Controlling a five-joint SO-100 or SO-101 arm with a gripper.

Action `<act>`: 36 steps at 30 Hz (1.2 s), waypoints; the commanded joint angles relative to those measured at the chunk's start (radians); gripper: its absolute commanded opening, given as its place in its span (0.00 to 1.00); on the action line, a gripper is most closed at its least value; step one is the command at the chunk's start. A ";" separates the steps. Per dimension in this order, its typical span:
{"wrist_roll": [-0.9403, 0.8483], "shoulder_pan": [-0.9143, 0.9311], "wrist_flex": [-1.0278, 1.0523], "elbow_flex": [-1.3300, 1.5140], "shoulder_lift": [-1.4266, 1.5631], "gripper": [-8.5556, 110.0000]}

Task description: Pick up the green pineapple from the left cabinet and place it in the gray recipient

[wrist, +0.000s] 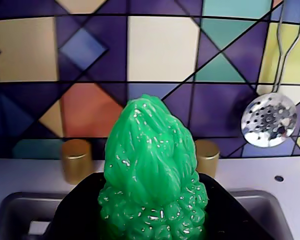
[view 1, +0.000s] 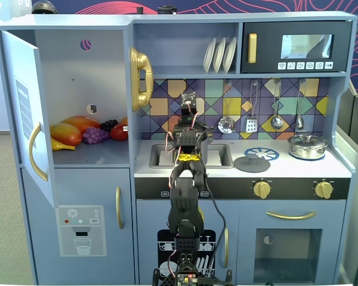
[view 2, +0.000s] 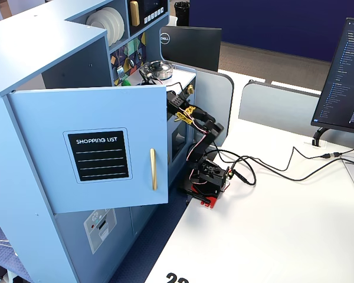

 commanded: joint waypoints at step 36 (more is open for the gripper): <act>0.172 -0.089 0.684 1.312 1.147 0.07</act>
